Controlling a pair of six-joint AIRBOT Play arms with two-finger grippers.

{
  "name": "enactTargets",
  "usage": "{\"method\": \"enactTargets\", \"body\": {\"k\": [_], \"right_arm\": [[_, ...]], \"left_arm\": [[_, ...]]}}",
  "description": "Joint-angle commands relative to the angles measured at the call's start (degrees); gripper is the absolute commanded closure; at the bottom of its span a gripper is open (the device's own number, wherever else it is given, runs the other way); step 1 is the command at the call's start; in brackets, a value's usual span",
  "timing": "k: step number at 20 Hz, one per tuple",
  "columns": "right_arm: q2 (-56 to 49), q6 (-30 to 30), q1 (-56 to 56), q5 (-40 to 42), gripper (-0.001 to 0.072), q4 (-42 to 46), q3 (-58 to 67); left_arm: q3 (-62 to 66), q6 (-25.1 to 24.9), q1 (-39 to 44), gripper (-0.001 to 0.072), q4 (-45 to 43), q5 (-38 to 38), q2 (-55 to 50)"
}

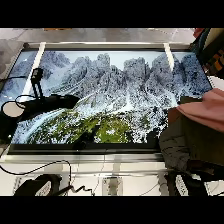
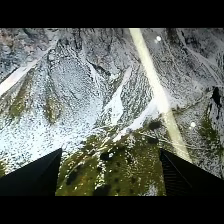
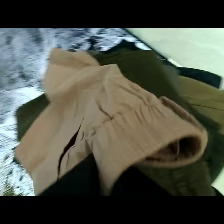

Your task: Fold the clothes and pants, and hang the long-sleeved shirts on hangers.

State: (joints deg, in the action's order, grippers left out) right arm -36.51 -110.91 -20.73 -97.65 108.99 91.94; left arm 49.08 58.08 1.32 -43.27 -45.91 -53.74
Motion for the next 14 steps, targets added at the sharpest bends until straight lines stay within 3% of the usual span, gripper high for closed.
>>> {"method": "enactTargets", "body": {"k": [1, 2, 7, 8, 10, 11, 12, 14], "right_arm": [[0.3, -0.4, -0.5, -2.8, 0.0204, 8.1, 0.0], [0.2, 0.2, -0.5, -2.7, 0.0033, 8.2, 0.0], [0.2, 0.6, -0.5, 1.9, 0.0038, 6.0, 0.0], [0.1, 0.6, -0.5, 3.6, 0.009, 3.4, 0.0], [-0.8, 0.7, -0.5, 7.5, 0.0479, -7.0, 0.0], [-1.6, 1.7, -0.5, 10.0, 0.0639, -15.0, -0.1], [-2.7, 4.4, -0.5, 11.7, 0.0691, -22.9, -0.1], [-6.4, 11.9, -0.4, 12.5, 0.0691, -38.5, -0.1]], "left_arm": [[0.0, 0.0, 0.0, 0.0009, 0.9, 0.0, 0.1], [0.0, 0.0, 0.0, 0.0009, 0.9, 0.0, 0.1], [0.0, 0.0, 0.0, 0.0009, 0.9, 0.0, 0.1], [0.0, 0.0, 0.0, 0.0009, 0.9, 0.0, 0.1], [0.0, 0.0, 0.0, 0.0008, 0.9, 0.0, 0.1], [0.0, 0.0, 0.0, 0.0009, 0.9, 0.0, 0.1], [0.0, 0.0, 0.0, 0.0009, 0.9, 0.0, 0.1], [0.0, 0.0, 0.0, 0.0009, 0.9, 0.0, -0.1]]}}
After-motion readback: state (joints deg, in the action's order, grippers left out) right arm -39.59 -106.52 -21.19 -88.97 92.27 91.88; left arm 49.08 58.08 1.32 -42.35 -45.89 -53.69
